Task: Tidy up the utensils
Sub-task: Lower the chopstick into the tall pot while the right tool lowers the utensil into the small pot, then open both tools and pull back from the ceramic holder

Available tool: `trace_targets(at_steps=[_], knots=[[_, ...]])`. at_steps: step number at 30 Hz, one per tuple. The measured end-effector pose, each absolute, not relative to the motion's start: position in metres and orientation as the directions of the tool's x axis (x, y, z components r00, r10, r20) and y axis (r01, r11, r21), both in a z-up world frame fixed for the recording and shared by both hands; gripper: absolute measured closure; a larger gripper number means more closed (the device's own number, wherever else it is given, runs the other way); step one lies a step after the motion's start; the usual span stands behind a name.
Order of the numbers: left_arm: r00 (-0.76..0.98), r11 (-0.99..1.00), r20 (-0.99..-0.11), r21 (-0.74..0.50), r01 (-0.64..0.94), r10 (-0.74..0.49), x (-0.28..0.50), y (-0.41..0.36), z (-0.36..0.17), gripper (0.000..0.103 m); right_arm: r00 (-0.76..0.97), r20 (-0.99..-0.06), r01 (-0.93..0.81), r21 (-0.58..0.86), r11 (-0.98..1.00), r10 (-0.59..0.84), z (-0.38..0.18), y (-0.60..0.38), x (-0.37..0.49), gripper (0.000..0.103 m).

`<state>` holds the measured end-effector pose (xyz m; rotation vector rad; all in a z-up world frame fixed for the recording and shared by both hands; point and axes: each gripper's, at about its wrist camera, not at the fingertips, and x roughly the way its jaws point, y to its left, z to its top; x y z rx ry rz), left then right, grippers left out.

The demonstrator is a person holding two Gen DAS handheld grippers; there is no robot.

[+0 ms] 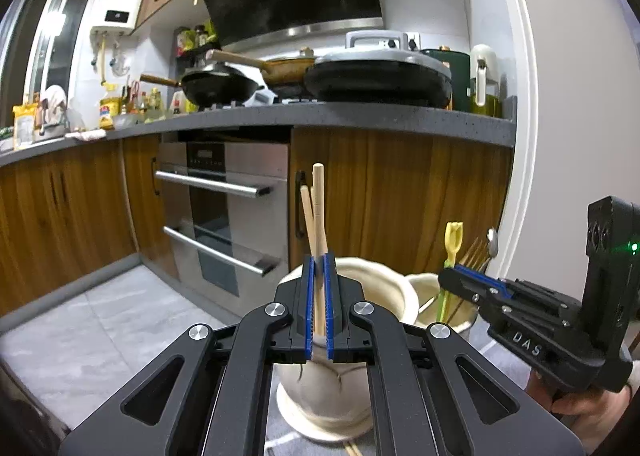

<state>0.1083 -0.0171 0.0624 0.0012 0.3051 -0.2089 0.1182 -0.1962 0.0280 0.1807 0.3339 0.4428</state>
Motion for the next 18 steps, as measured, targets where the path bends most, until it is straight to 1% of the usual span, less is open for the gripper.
trace_targets(at_steps=[3,5,6,8,9,11,13,15,16,17,18], knots=[[0.929,0.978,-0.309,-0.033,0.205,-0.204,0.107,-0.017,0.061,0.098,0.851,-0.277,-0.388,0.241,0.890,0.446,0.029,-0.197,0.115,0.093],[0.928,0.978,-0.311,-0.032,0.204,-0.204,0.106,-0.017,0.061,0.097,0.852,-0.270,-0.390,0.244,0.888,0.448,0.029,-0.198,0.113,0.088],[0.928,0.978,-0.311,-0.032,0.205,-0.205,0.104,-0.017,0.062,0.097,0.853,-0.265,-0.392,0.245,0.887,0.450,0.031,-0.198,0.114,0.082],[0.930,0.979,-0.309,-0.027,0.203,-0.201,0.103,-0.018,0.062,0.097,0.856,-0.252,-0.396,0.239,0.886,0.451,0.034,-0.199,0.110,0.080],[0.930,0.979,-0.309,-0.023,0.202,-0.199,0.102,-0.018,0.064,0.094,0.859,-0.247,-0.397,0.233,0.888,0.449,0.036,-0.199,0.107,0.079],[0.933,0.980,-0.304,-0.018,0.199,-0.195,0.098,-0.018,0.066,0.086,0.862,-0.237,-0.401,0.223,0.889,0.448,0.040,-0.201,0.101,0.075],[0.934,0.980,-0.302,-0.017,0.197,-0.193,0.094,-0.017,0.069,0.072,0.864,-0.230,-0.401,0.222,0.889,0.448,0.044,-0.205,0.093,0.063],[0.937,0.981,-0.293,-0.022,0.192,-0.190,0.088,-0.015,0.072,0.065,0.866,-0.229,-0.397,0.224,0.890,0.444,0.047,-0.210,0.086,0.057],[0.937,0.981,-0.294,-0.025,0.192,-0.191,0.085,-0.014,0.073,0.062,0.867,-0.232,-0.393,0.223,0.892,0.440,0.049,-0.213,0.081,0.051],[0.936,0.981,-0.296,-0.028,0.190,-0.190,0.081,-0.013,0.074,0.059,0.868,-0.236,-0.390,0.222,0.894,0.438,0.050,-0.215,0.078,0.048],[0.936,0.982,-0.297,-0.028,0.189,-0.189,0.078,-0.012,0.075,0.052,0.866,-0.243,-0.389,0.221,0.895,0.436,0.050,-0.218,0.075,0.041]])
